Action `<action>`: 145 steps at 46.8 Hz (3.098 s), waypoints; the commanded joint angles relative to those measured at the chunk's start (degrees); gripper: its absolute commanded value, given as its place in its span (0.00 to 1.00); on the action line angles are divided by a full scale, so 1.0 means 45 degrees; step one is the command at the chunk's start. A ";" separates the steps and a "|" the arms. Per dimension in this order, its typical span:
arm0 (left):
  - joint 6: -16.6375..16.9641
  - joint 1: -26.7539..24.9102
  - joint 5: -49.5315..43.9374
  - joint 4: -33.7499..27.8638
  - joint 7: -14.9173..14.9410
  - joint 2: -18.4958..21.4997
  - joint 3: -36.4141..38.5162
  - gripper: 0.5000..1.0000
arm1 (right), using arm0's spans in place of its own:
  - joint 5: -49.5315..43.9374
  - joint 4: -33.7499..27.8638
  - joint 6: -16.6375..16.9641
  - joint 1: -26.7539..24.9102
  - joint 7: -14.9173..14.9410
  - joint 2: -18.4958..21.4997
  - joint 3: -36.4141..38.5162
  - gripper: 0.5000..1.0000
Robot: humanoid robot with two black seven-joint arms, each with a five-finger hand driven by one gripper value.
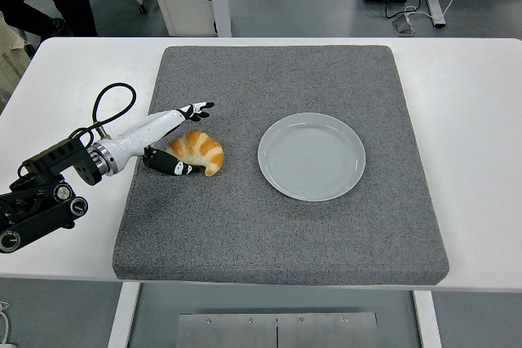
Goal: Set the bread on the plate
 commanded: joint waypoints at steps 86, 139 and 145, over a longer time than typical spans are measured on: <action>-0.2145 -0.5444 -0.0874 -0.0154 -0.0881 0.1649 0.0000 0.00 | 0.0015 0.0000 -0.0005 0.0001 0.0012 0.0000 0.0000 1.00; -0.2282 -0.8414 -0.0659 0.1310 -0.0744 -0.3487 0.3164 0.00 | -0.0005 0.0000 -0.0005 0.0001 -0.0007 0.0000 0.0000 1.00; -0.2263 -0.8414 -0.0640 0.1740 -0.0744 -0.4054 0.3554 0.00 | -0.0004 0.0000 -0.0005 0.0001 0.0012 0.0000 0.0000 1.00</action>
